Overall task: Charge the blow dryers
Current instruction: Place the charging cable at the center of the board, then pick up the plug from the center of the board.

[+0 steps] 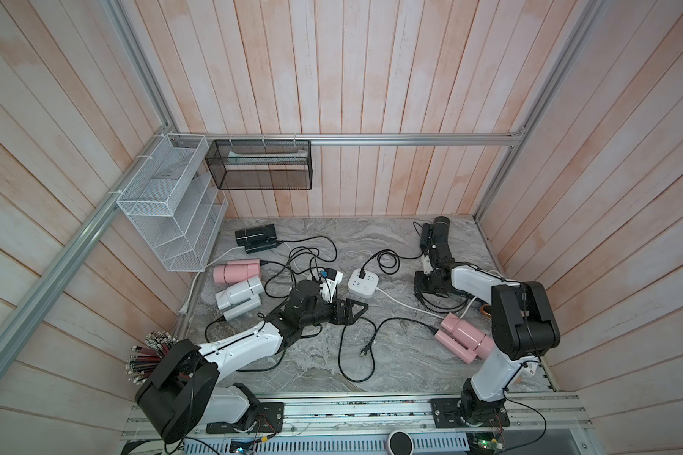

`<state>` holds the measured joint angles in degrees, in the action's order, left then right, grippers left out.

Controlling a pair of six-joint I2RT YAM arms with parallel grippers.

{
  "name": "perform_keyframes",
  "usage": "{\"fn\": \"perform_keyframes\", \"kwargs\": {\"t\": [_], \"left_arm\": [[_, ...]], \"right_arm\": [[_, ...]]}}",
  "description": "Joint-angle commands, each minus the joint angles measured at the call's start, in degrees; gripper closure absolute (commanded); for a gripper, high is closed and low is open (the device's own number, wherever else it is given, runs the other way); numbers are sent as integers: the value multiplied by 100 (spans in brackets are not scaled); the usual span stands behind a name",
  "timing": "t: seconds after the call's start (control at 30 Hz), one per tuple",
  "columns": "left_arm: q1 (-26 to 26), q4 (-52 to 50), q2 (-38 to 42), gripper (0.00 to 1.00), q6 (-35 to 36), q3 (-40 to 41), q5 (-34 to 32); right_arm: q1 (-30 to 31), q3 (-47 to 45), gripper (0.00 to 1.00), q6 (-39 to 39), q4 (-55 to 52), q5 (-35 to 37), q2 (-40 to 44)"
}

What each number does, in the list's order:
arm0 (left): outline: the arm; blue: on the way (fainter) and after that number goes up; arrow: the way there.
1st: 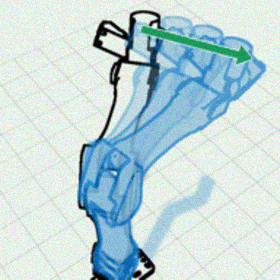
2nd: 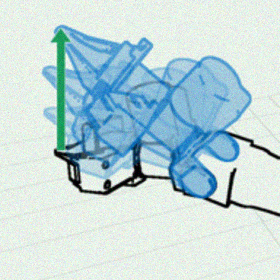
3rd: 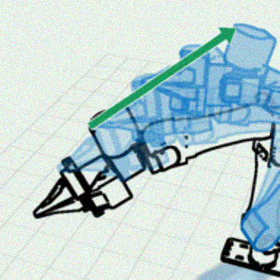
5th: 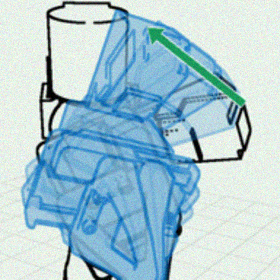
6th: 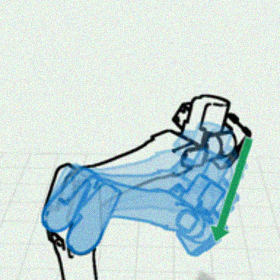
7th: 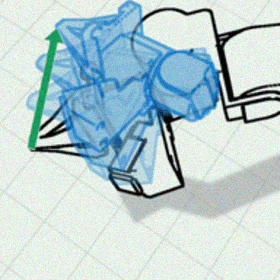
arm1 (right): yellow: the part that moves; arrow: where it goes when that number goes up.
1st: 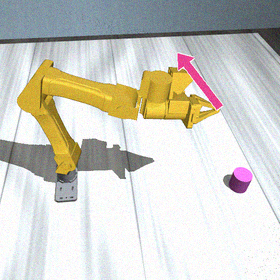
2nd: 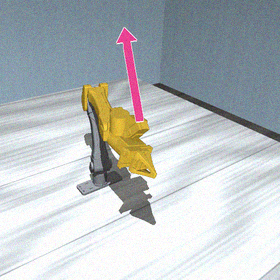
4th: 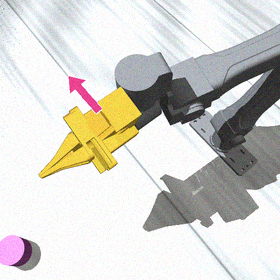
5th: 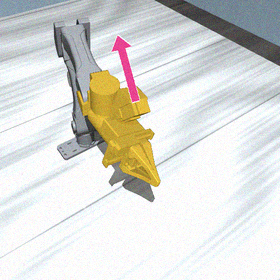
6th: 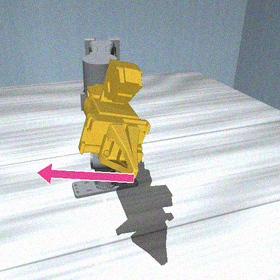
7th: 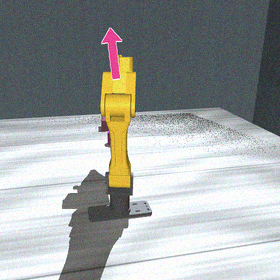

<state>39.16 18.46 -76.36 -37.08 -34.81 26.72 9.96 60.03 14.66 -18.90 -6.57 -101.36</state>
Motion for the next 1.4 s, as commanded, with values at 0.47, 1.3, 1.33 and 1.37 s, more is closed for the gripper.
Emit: {"fn": "perform_keyframes", "kwargs": {"t": [0.47, 1.3, 1.33, 1.37], "left_arm": [[32, 55, 53, 0, 61, -27, -9], [55, 146, 94, 0, 21, -31, 9], [55, 149, 95, 0, 19, -27, 11], [57, 142, 94, 0, 21, -32, 9]], "right_arm": [[-29, 121, 90, 110, -22, 372, 112], [30, -1130, 71, 58, 147, -447, 1243], [53, -1144, 70, 62, 178, -451, 1214], [84, -1160, 69, 41, 209, -459, 1178]]}}
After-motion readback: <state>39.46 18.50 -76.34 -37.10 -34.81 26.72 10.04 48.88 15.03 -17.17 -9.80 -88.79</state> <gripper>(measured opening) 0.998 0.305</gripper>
